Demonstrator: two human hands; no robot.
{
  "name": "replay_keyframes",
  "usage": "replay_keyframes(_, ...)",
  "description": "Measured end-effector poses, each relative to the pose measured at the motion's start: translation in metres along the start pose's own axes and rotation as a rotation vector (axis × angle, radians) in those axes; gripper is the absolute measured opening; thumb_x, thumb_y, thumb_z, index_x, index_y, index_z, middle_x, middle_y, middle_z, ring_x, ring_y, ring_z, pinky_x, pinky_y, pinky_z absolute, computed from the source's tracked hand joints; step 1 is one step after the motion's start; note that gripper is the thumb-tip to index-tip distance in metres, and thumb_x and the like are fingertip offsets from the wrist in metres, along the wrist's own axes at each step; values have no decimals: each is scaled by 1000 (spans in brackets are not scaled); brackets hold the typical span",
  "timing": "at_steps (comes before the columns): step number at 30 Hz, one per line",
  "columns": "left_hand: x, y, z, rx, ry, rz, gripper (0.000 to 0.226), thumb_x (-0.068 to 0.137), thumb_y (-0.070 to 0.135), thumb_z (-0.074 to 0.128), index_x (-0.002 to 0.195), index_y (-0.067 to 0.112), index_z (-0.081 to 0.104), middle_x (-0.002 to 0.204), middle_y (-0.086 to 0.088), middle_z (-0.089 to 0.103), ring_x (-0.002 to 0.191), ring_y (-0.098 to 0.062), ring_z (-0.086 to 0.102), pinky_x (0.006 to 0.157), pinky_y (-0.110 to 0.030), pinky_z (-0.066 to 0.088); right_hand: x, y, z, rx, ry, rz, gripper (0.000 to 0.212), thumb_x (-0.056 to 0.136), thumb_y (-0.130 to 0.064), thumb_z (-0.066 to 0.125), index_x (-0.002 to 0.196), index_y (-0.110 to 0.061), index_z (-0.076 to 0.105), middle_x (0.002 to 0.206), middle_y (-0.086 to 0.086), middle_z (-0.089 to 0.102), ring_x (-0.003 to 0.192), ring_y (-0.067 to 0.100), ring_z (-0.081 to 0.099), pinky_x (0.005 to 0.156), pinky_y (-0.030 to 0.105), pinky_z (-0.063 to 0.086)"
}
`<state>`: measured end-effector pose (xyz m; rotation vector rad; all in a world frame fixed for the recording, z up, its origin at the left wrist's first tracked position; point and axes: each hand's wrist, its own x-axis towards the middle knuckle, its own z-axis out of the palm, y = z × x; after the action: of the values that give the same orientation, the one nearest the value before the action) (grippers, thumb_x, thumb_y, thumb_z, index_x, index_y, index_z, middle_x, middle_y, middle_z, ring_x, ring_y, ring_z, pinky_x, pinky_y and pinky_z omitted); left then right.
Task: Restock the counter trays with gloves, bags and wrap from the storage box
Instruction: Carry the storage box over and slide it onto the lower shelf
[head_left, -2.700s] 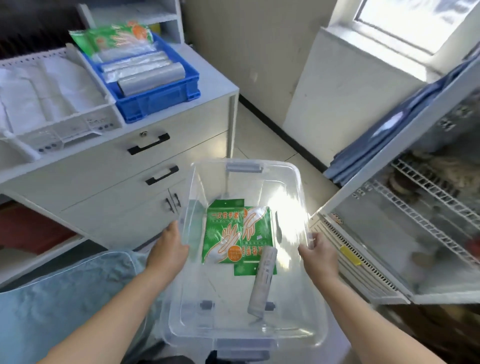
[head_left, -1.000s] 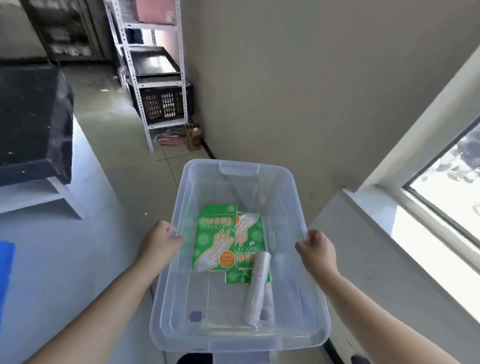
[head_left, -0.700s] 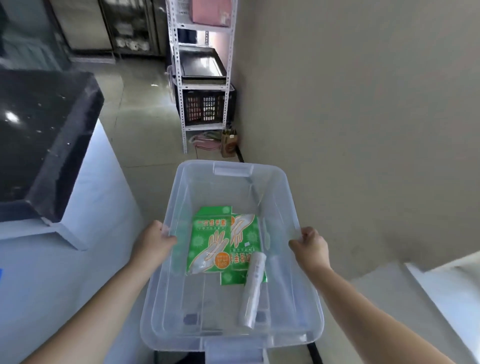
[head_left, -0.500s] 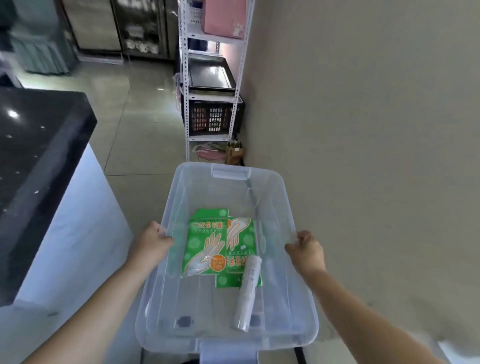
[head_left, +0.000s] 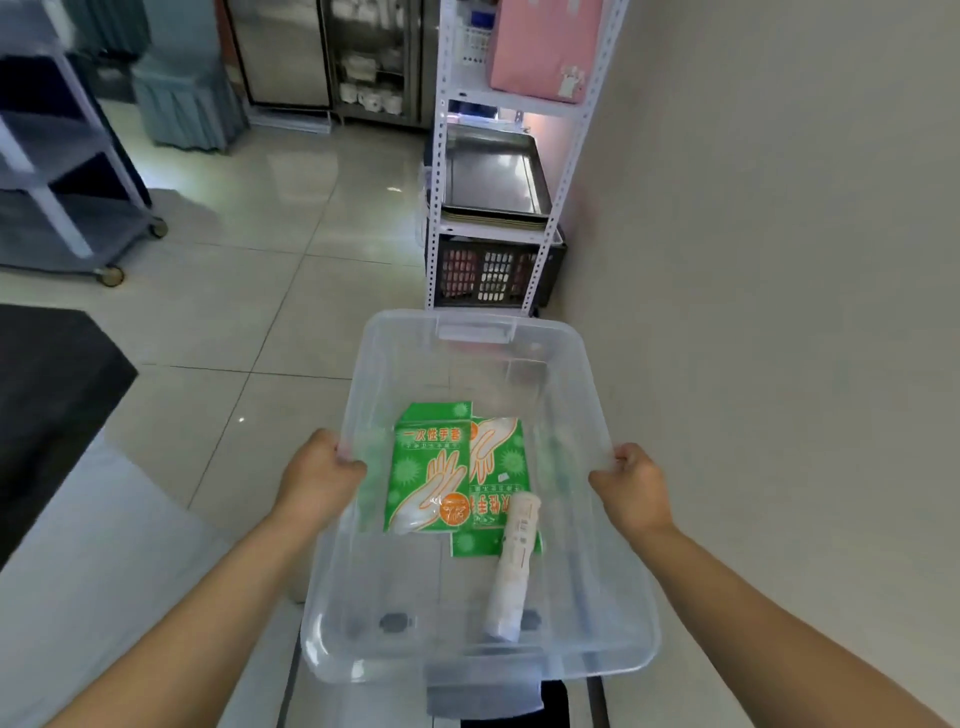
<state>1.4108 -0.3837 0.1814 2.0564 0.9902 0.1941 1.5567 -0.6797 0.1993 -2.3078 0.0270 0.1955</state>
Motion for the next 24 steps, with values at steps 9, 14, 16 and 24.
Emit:
replay_keyframes(9, 137, 43, 11, -11, 221, -196, 15, 77, 6, 61, 84, 6, 48, 76, -12, 55, 69, -29, 49, 55, -33, 29, 191, -90, 75, 21, -210, -144, 18, 73, -1, 62, 89, -8, 58, 74, 3, 60, 70, 23, 58, 64, 30, 47)
replay_keyframes(14, 207, 44, -9, -34, 337, -296, 16, 77, 6, 62, 83, 9, 47, 74, -7, 52, 69, -27, 47, 57, -31, 28, 270, -157, 136, -6, -347, -230, 18, 74, -4, 64, 89, -12, 58, 74, 1, 62, 68, 20, 59, 60, 26, 43)
replay_keyframes(16, 245, 40, -23, -50, 374, -322, 16, 76, 7, 61, 83, 9, 48, 73, -6, 53, 69, -27, 48, 57, -31, 29, 294, -187, 166, -7, -374, -270, 19, 74, -4, 64, 88, -15, 57, 70, -5, 60, 63, 14, 57, 53, 22, 40)
replay_keyframes(24, 430, 19, -89, -69, 380, -361, 16, 75, 8, 59, 85, 13, 47, 77, -3, 51, 71, -26, 47, 58, -29, 31, 376, -305, 293, -51, -336, -264, 23, 76, -3, 63, 82, -20, 49, 62, -11, 51, 53, 1, 47, 44, 17, 32)
